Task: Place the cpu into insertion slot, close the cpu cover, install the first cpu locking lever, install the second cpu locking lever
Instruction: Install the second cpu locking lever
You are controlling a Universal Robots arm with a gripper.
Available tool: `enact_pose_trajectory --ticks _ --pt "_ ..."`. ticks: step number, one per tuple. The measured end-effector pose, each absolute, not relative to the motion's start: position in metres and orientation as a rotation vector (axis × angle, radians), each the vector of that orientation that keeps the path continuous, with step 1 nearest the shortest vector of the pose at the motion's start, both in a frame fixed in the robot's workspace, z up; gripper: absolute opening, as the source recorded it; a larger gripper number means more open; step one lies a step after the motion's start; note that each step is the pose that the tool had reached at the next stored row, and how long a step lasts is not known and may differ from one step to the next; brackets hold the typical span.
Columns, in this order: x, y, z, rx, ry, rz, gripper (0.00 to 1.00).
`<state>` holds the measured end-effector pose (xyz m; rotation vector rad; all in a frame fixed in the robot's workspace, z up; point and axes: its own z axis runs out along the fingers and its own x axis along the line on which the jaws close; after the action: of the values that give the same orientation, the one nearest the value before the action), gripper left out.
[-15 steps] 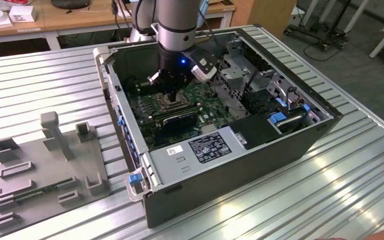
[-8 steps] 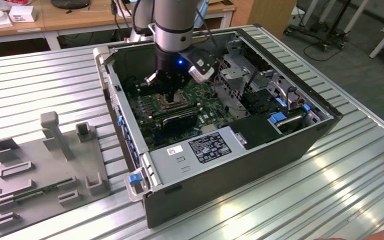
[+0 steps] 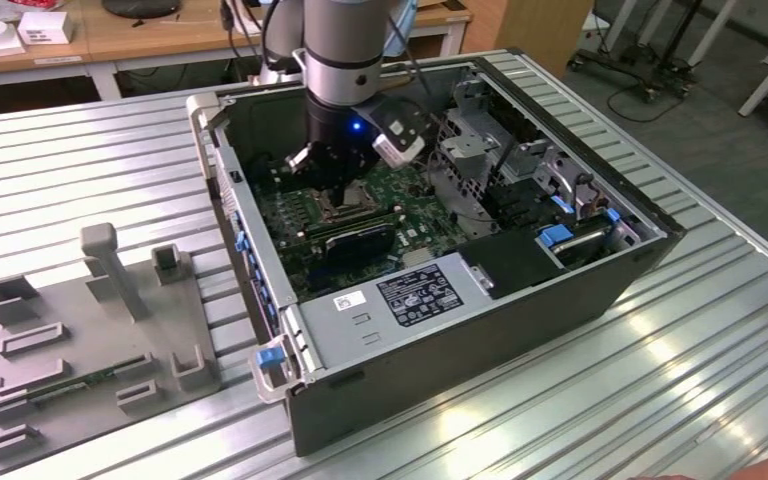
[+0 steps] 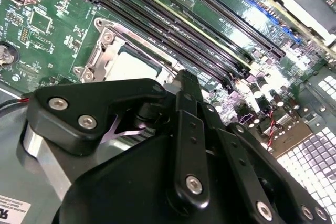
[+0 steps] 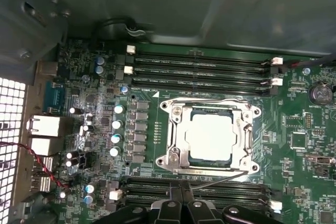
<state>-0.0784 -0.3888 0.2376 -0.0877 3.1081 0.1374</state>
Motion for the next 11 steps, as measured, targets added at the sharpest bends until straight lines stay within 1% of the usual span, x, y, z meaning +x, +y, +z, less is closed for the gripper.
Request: enact_pose_trajectory --ticks 11 --pt "-0.080 -0.389 0.226 -0.082 3.108 0.137 0.10"
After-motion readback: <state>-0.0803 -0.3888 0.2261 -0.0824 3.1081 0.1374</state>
